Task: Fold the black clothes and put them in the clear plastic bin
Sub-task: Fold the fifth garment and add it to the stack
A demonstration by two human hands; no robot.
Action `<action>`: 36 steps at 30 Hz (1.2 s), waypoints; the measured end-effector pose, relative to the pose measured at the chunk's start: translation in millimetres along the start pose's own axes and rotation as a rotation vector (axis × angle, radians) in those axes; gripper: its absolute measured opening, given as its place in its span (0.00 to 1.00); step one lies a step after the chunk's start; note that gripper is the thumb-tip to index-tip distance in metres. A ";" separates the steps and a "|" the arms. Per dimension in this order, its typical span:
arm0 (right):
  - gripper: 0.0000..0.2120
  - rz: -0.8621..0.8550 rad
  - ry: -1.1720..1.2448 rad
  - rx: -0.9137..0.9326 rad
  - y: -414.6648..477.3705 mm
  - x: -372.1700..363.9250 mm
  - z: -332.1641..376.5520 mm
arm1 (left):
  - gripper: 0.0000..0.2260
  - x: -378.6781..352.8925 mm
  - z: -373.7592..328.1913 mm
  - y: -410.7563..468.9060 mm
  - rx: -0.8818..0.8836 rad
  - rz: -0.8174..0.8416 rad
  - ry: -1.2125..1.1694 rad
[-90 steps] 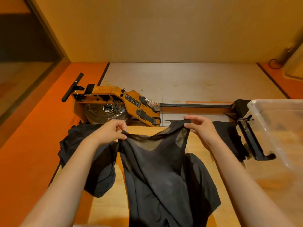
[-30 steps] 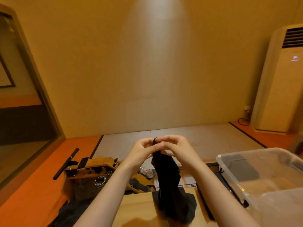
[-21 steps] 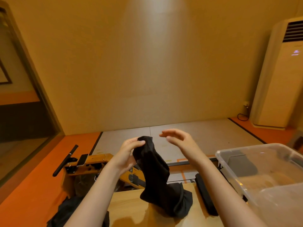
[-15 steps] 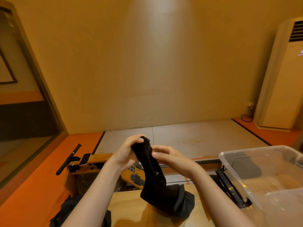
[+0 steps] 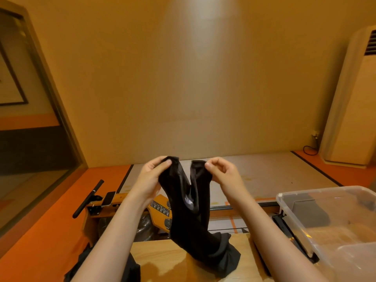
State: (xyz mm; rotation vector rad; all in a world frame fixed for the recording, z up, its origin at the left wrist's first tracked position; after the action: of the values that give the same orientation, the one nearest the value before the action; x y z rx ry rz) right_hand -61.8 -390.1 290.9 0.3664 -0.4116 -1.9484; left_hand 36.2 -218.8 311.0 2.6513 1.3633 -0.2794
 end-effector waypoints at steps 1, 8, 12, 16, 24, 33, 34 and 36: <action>0.06 -0.058 -0.014 0.027 4.3 5.6 4.8 | 0.07 3.5 -4.8 3.3 -0.025 -0.055 -0.005; 0.05 -0.301 -0.136 0.249 36.3 36.5 62.9 | 0.05 14.0 -58.6 15.5 -0.276 -0.282 0.215; 0.02 -0.398 -0.154 0.351 49.4 50.8 100.7 | 0.04 8.6 -100.9 11.7 -0.452 -0.339 0.254; 0.05 -0.438 -0.151 0.427 58.5 58.6 131.8 | 0.02 1.5 -135.7 6.5 -0.561 -0.365 0.254; 0.05 -0.418 -0.141 0.471 62.7 68.8 162.8 | 0.03 -15.4 -168.0 -4.0 -0.638 -0.370 0.238; 0.05 -0.259 -0.210 0.396 55.9 90.2 179.1 | 0.02 -19.3 -163.6 -8.9 -0.558 -0.366 0.291; 0.06 -0.238 -0.245 0.389 54.6 91.9 178.7 | 0.02 -19.0 -160.7 -9.1 -0.542 -0.369 0.305; 0.07 -0.204 -0.313 0.390 50.7 94.9 177.1 | 0.02 -19.2 -154.3 -10.4 -0.516 -0.378 0.319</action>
State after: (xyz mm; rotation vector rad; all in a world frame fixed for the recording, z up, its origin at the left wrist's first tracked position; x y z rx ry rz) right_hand -134.5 -475.3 465.3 0.3626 -0.9992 -2.1283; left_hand 31.9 -194.9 464.9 2.0623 1.7393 0.4233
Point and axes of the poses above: each hand's wrist, its own y-axis towards the middle knuckle, its own x-axis out of the back of the hand, z = x × y, the point moved 3 cm from there along y, towards the middle knuckle, and after that the axes turned 6 degrees about x, right-handed, at the moved point
